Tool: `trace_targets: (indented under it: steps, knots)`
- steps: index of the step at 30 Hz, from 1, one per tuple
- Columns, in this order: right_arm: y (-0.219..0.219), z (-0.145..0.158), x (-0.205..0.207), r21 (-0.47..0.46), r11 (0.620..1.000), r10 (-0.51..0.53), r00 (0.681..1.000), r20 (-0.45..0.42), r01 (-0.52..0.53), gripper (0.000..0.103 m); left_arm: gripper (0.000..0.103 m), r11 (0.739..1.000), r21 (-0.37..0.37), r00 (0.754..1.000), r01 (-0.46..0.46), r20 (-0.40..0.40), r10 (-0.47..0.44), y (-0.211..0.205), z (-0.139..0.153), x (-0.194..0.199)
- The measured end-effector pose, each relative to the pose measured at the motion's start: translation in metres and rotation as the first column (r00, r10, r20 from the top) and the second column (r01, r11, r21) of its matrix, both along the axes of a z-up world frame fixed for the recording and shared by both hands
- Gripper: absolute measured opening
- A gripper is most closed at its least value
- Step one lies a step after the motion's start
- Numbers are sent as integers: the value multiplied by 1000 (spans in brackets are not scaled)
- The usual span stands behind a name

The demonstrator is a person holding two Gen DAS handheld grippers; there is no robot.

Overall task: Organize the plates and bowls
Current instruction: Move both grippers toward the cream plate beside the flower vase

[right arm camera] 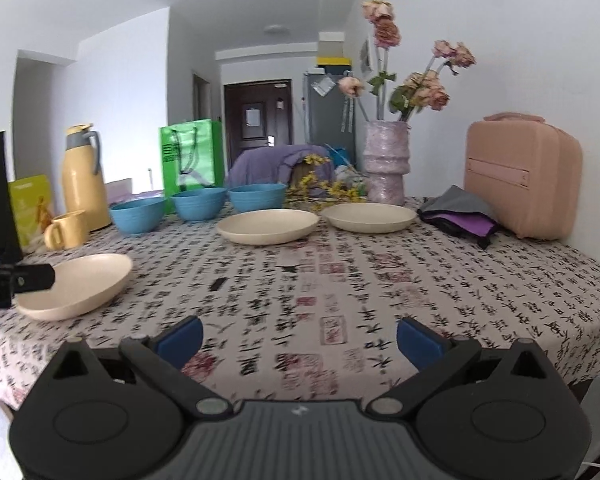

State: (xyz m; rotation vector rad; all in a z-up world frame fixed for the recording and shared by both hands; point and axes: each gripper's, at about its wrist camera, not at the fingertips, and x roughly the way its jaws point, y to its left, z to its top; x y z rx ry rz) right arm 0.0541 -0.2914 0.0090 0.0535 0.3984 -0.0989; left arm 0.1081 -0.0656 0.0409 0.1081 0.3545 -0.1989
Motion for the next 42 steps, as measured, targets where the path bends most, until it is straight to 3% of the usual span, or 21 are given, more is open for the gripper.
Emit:
trace_targets:
  steps: [13, 19, 24, 27, 31, 36, 42]
  knots:
    - [-67, 27, 86, 53, 988, -148, 989, 23, 147, 103, 103, 994, -59, 996, 92, -13, -93, -57, 29, 114]
    - [-105, 36, 141, 104, 974, -200, 980, -6, 200, 103, 103, 986, -39, 985, 164, -49, -166, -91, 37, 176]
    - [-140, 39, 198, 165, 958, -229, 973, -43, 233, 103, 103, 977, -36, 963, 210, -162, -213, -118, 29, 256]
    - [-158, 37, 230, 184, 949, -246, 967, -64, 254, 103, 103, 953, -46, 928, 300, -216, -303, -132, 27, 298]
    - [-182, 32, 281, 172, 943, -270, 958, -97, 284, 101, 103, 932, -56, 900, 359, -242, -362, -155, 30, 344]
    - [-205, 27, 334, 187, 934, -283, 949, -137, 305, 97, 103, 936, -68, 892, 344, -286, -349, -193, 24, 406]
    - [-237, 10, 392, 262, 903, -295, 934, -200, 341, 86, 84, 946, -97, 872, 308, -368, -322, -231, 7, 470]
